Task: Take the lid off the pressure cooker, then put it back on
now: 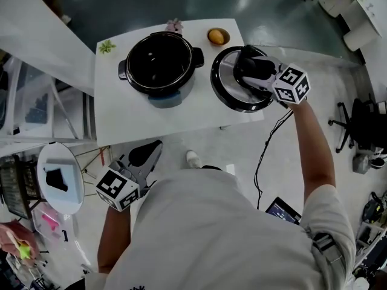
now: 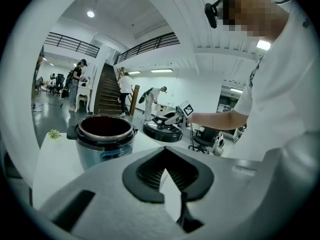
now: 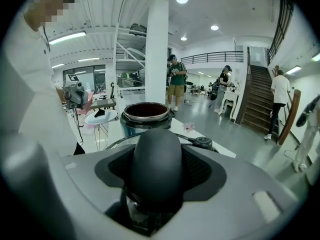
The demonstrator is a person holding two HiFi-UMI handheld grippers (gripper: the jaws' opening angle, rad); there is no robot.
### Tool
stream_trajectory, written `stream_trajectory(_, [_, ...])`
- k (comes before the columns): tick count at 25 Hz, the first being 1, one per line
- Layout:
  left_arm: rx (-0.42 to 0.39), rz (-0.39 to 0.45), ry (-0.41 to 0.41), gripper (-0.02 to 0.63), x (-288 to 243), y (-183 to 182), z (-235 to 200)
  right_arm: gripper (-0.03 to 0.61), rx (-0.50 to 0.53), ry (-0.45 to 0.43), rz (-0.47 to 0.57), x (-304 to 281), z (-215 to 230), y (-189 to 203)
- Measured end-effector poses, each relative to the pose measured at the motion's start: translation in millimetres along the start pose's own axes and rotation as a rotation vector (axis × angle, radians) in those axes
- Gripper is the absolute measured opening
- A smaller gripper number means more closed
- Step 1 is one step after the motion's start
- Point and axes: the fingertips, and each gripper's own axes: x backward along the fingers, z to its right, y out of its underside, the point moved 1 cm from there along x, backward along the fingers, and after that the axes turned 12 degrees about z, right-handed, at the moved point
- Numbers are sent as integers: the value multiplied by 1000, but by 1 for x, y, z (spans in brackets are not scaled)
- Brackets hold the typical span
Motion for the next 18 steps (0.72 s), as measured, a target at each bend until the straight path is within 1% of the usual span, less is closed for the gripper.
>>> stream_trajectory(8, [6, -31, -22, 6, -5, 4, 5, 291, -30, 10, -20, -16, 2, 46])
stream_trajectory(12, [13, -43, -46, 6, -5, 7, 4, 291, -39, 12, -24, -26, 5, 66])
stream_trajectory(18, [25, -72, -67, 6, -7, 13, 6, 291, -39, 37, -28, -40, 7, 94])
